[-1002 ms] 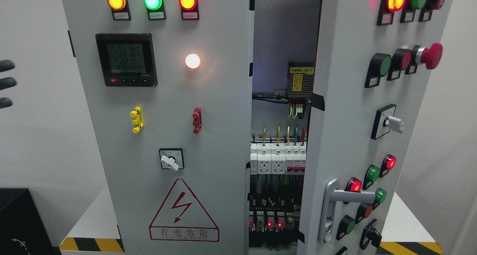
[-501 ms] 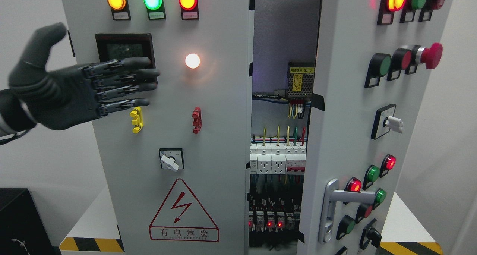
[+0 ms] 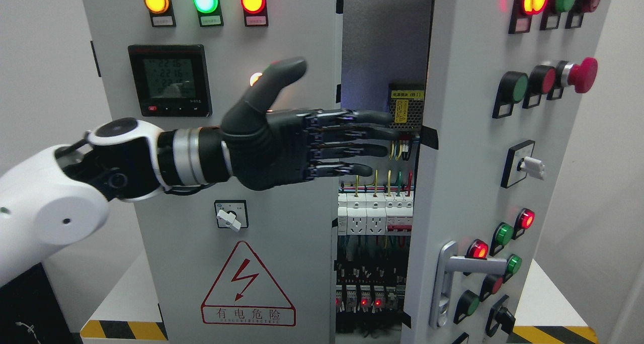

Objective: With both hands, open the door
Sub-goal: 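Reach the left hand across into the gap between the doors, then push the door with the red emergency button open with the left hand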

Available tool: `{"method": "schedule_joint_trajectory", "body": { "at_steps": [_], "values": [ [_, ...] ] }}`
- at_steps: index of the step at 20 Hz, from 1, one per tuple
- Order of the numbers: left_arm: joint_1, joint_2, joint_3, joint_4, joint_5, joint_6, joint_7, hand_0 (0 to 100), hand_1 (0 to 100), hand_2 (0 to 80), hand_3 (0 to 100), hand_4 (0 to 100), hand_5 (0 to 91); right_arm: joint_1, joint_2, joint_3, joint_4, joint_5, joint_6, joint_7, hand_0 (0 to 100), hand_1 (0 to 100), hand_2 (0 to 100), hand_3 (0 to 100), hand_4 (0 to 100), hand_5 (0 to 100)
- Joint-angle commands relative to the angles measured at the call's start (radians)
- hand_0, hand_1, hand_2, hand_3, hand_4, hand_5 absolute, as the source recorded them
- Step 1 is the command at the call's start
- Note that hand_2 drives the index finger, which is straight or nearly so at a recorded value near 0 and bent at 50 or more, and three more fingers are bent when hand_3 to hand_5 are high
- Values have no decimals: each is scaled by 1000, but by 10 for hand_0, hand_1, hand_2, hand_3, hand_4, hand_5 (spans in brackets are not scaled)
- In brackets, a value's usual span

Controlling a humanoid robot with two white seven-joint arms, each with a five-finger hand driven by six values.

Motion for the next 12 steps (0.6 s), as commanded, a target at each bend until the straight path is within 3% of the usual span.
{"method": "schedule_joint_trajectory", "body": {
  "at_steps": [1, 4, 12],
  "values": [
    [-5, -361, 4, 18, -39, 18, 66, 0, 0, 0, 0, 0, 0, 0, 0, -15, 0, -9, 1, 0, 0, 0, 0, 0, 0, 0],
    [-13, -413, 5, 16, -57, 18, 184, 0, 0, 0, 0, 0, 0, 0, 0, -15, 0, -9, 1, 0, 0, 0, 0, 0, 0, 0],
    [-73, -616, 7, -8, -84, 18, 362, 0, 0, 0, 0, 0, 0, 0, 0, -15, 1, -9, 1, 0, 0, 0, 0, 0, 0, 0]
  ]
}}
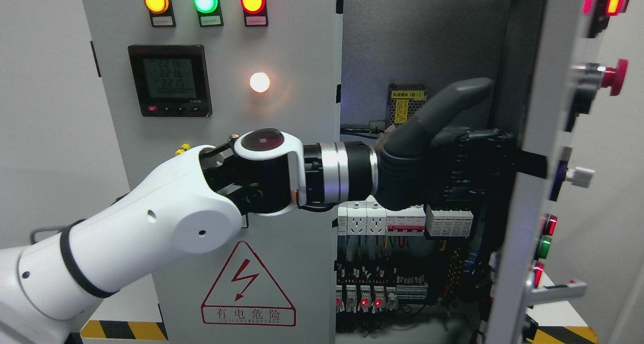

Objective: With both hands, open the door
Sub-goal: 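Push the door with the red emergency button open with the left hand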

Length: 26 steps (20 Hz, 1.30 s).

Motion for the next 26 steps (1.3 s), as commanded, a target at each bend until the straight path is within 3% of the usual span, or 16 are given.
{"method": "schedule_joint_trajectory", "body": {
  "at_steps": [1, 7, 10, 16, 24, 26],
  "values": [
    [-48, -320, 3, -7, -25, -1, 75, 0, 0, 0, 0, 0, 0, 0, 0, -15, 0, -9, 1, 0, 0, 0, 0, 0, 0, 0],
    [-54, -460, -4, 126, -83, -9, 78, 0, 0, 0, 0, 0, 0, 0, 0, -15, 0, -9, 1, 0, 0, 0, 0, 0, 0, 0],
    [-51, -460, -24, 143, -82, -18, 83, 0, 0, 0, 0, 0, 0, 0, 0, -15, 0, -9, 1, 0, 0, 0, 0, 0, 0, 0],
    [-48, -460, -106, 182, -66, -136, 186, 0, 0, 0, 0, 0, 0, 0, 0, -15, 0, -9, 1, 0, 0, 0, 0, 0, 0, 0],
    [-48, -456, -100, 176, -66, -138, 207, 0, 0, 0, 0, 0, 0, 0, 0, -15, 0, -9, 1, 0, 0, 0, 0, 0, 0, 0],
    [-45, -399, -98, 150, -66, -129, 201, 0, 0, 0, 0, 0, 0, 0, 0, -15, 0, -9, 1, 0, 0, 0, 0, 0, 0, 0]
  ]
}}
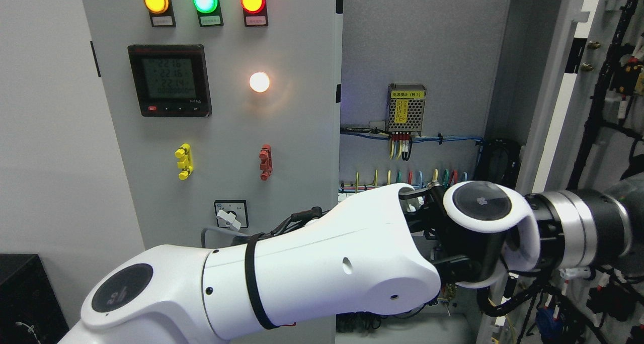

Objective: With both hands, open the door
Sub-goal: 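Push the door with the red emergency button open with the left hand, then withdraw the left hand out of the cabinet and hold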

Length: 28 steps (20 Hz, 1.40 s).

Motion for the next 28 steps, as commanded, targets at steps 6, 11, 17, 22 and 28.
{"method": "schedule_joint_trajectory", "body": {
  "at_steps": [6, 11, 17, 22, 28],
  "values": [
    [166, 476, -26, -310, -3, 6, -43, 0, 0, 0, 0, 0, 0, 0, 0, -15, 0, -9, 1, -1, 0, 0, 0, 0, 0, 0],
    [508, 786, -26, -444, -105, 3, -150, 0, 0, 0, 0, 0, 0, 0, 0, -15, 0, -9, 1, -1, 0, 0, 0, 0, 0, 0],
    [1193, 995, 32, -407, -628, -97, -224, 0, 0, 0, 0, 0, 0, 0, 0, -17, 0, -9, 1, -1, 0, 0, 0, 0, 0, 0],
    [1801, 774, 449, 221, -898, -211, -224, 0, 0, 0, 0, 0, 0, 0, 0, -15, 0, -9, 1, -1, 0, 0, 0, 0, 0, 0],
    [1776, 232, 733, 1401, -1046, -254, -224, 0, 0, 0, 0, 0, 0, 0, 0, -15, 0, -9, 1, -1, 0, 0, 0, 0, 0, 0]
  ]
}}
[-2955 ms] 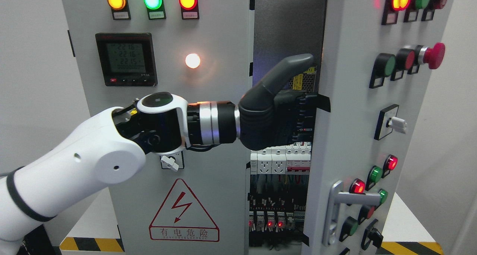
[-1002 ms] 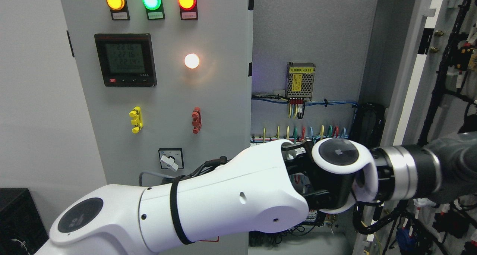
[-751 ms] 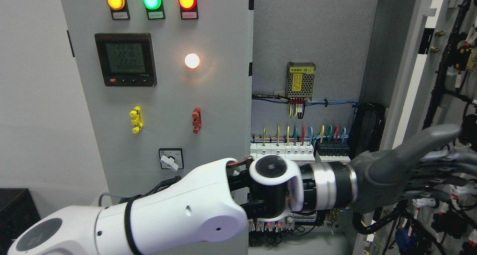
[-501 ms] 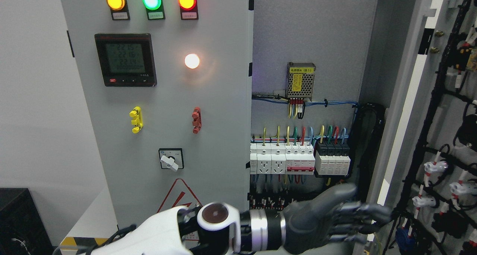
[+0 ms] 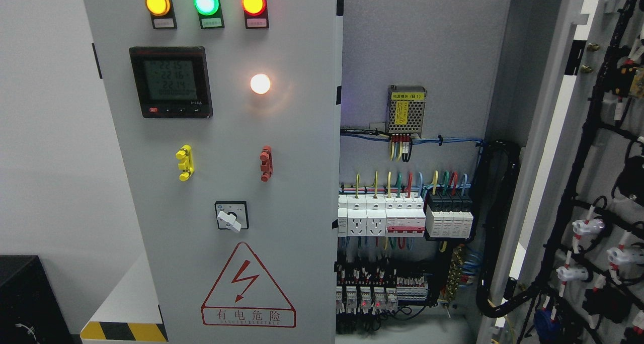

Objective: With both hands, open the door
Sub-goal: 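Withdraw the left hand out of the cabinet and hold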

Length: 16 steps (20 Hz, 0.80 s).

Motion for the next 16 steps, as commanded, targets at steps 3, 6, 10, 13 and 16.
{"method": "schedule_joint_trajectory", "body": {
  "at_steps": [3, 6, 10, 13, 16],
  "values": [
    [211, -427, 436, 1206, -174, -25, 15, 0, 0, 0, 0, 0, 0, 0, 0, -15, 1, -9, 1, -1, 0, 0, 0, 0, 0, 0],
    [233, -509, 540, 1207, -189, -17, 132, 0, 0, 0, 0, 0, 0, 0, 0, -15, 0, -9, 1, -1, 0, 0, 0, 0, 0, 0],
    [217, -531, 825, 1154, -461, -20, 203, 0, 0, 0, 0, 0, 0, 0, 0, -15, 0, -9, 1, -1, 0, 0, 0, 0, 0, 0],
    [214, -533, 954, 1148, -594, -20, 205, 0, 0, 0, 0, 0, 0, 0, 1, -17, 0, -9, 1, -1, 0, 0, 0, 0, 0, 0],
    [196, -533, 953, 1145, -583, -23, 204, 0, 0, 0, 0, 0, 0, 0, 0, -15, 0, -9, 1, -1, 0, 0, 0, 0, 0, 0]
  ]
}}
